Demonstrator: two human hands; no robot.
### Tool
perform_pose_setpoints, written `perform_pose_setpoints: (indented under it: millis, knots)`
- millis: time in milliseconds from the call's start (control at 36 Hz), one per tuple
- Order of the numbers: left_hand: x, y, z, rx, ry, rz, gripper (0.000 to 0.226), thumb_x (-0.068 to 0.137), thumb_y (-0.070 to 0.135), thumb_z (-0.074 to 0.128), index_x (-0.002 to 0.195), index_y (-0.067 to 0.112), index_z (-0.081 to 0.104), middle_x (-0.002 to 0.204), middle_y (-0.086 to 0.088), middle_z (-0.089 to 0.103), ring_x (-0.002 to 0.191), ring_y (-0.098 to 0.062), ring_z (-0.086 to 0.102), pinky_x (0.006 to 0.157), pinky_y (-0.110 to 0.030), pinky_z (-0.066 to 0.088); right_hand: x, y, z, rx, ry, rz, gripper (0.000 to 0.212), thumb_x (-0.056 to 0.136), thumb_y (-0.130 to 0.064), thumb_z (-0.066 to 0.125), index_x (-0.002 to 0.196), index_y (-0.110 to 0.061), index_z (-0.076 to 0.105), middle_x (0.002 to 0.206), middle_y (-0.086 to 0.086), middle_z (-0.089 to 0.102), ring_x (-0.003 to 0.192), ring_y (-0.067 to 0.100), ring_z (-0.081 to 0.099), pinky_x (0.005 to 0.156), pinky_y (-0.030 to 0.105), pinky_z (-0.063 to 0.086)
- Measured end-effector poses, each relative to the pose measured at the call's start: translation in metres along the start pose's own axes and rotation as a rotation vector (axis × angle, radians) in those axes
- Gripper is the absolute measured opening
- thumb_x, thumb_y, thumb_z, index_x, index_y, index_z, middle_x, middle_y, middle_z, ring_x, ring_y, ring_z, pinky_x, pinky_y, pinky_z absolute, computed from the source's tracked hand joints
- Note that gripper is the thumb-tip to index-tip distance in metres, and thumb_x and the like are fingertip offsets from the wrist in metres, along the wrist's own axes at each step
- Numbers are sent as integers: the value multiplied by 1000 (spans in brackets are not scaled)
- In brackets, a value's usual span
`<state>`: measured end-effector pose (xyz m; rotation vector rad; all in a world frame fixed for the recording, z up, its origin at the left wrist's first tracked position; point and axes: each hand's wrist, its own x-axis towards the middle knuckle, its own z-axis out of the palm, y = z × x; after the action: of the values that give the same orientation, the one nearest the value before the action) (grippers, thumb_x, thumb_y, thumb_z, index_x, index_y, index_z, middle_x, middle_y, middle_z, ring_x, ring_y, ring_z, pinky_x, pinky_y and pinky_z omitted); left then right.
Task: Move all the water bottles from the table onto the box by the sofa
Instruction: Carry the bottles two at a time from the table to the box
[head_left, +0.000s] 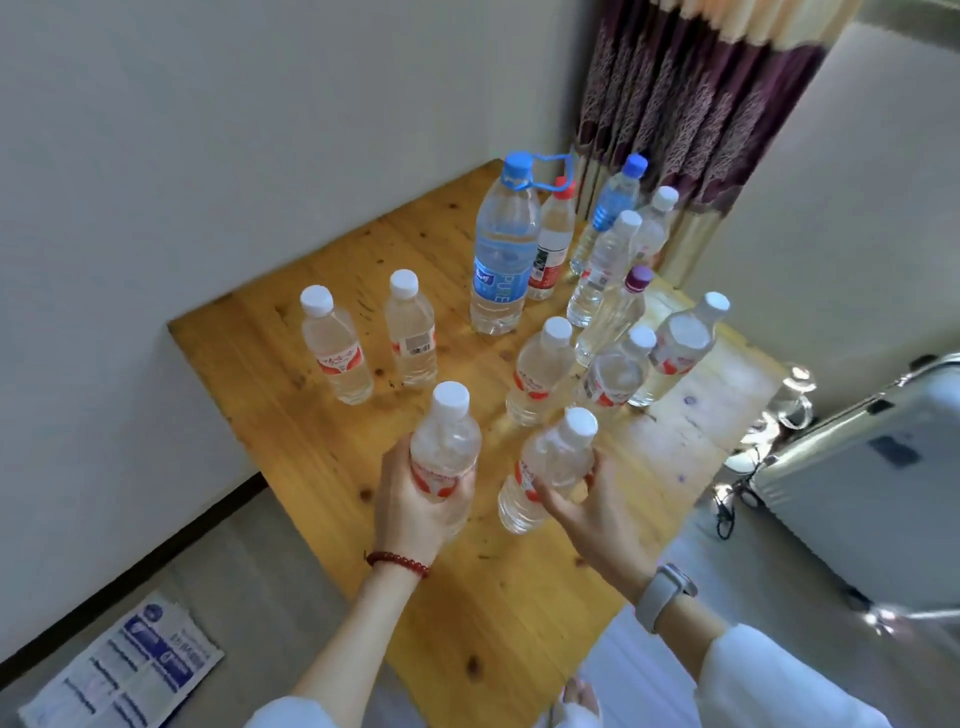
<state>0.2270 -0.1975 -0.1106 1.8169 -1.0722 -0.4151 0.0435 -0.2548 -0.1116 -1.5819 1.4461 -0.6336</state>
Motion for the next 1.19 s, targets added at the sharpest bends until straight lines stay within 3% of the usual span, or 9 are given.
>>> perform_pose_setpoints:
  millis: [111,333,472,556,694,778,944,1111,1194]
  knots:
    - [-18,39,29,-80,-155,54,71,56,53,61,111,10,48,95,12,47,92,-18,52,72,-25,42,-42,21,-49,151,92,26,58,69,-50,70,112,-29,39,106,-16,57,93,-9,58,68,5,46]
    - [-97,146,141,-346,-643,150,67,60,55,58,115,20,41,110,1,55,101,-14,55,80,-17,43,-143,77,-185,170,487,110,47,78,-45,62,112,-35,32,95,-18,60,90,2,62,78,23,49]
    - [-198,227,225,-343,-895,325,77,67,57,45,133,22,27,91,17,54,74,14,53,59,-2,39,-231,124,-281,54,783,201,63,69,-68,51,115,-36,22,81,-25,58,83,-10,60,65,8,44]
    - [-272,272,272,-309,-1034,376,79,69,56,46,137,21,25,73,7,48,61,5,51,57,-7,38,-295,164,-338,-29,883,337,64,67,-68,44,119,-37,21,89,-10,61,86,21,64,73,41,51]
    - [-407,343,339,-279,-1300,314,87,63,63,46,136,18,30,109,0,55,103,-20,56,87,-28,44,-409,234,-423,-143,976,539,76,63,-72,31,126,-30,18,75,-8,58,67,22,57,58,33,42]
    - [-487,382,376,-295,-1500,282,76,75,53,51,135,13,31,128,-11,51,116,-24,51,101,-42,40,-472,268,-465,-108,1051,662,86,62,-72,34,131,-24,20,93,0,60,90,31,61,71,36,46]
    - [-625,444,434,-273,-1902,179,46,83,44,55,119,21,38,99,-4,61,68,-16,71,46,-26,52,-572,327,-528,-66,1170,822,76,71,-67,42,130,-23,24,88,-3,59,93,30,61,74,36,47]
    - [-765,489,505,-171,-1990,599,59,77,45,66,123,23,37,96,10,64,84,-3,65,72,-22,53,-664,399,-592,30,1330,940,65,80,-57,51,130,-26,21,94,-1,63,91,27,62,81,40,50]
    - [-823,516,546,-160,-1963,839,66,72,47,68,124,30,32,84,17,60,74,4,59,65,-15,46,-705,438,-631,36,1370,1006,68,78,-61,48,130,-28,18,100,1,61,91,27,62,80,40,50]
